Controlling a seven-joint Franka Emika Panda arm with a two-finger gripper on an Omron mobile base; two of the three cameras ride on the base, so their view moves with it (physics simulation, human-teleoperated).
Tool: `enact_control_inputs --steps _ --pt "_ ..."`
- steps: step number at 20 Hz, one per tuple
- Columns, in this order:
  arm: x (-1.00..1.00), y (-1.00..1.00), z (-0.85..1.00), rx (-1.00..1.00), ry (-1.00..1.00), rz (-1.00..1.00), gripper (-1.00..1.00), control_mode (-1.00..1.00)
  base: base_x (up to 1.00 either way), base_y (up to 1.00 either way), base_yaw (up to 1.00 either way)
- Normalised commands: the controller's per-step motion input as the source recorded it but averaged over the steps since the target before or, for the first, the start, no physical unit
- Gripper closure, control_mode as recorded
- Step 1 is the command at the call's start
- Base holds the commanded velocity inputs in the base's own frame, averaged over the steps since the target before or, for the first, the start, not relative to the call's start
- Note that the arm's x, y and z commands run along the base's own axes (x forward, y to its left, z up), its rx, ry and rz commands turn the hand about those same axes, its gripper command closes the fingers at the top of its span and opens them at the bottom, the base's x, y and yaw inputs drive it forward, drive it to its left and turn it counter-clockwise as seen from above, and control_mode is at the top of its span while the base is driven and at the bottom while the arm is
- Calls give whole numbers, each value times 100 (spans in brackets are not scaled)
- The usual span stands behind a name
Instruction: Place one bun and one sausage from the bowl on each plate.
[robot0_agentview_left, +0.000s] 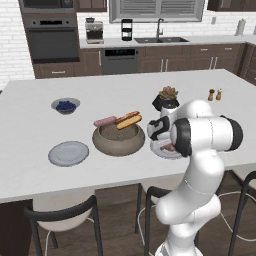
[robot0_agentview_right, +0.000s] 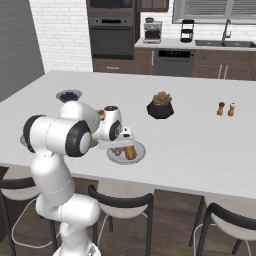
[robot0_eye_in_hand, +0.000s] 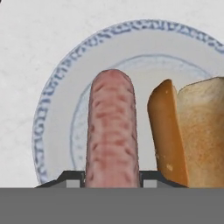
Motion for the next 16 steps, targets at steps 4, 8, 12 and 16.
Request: enact_control_inputs --steps 4,8,12,16 --pt "18 -1 -9 0 -1 0 -100 -100 0 0 0" --pt "3 -3 -1 0 0 0 -100 -100 0 0 0" --pt "0 -1 4 1 -1 0 -100 -100 0 0 0" --pt "-2 0 18 1 -2 0 -100 -100 0 0 0"
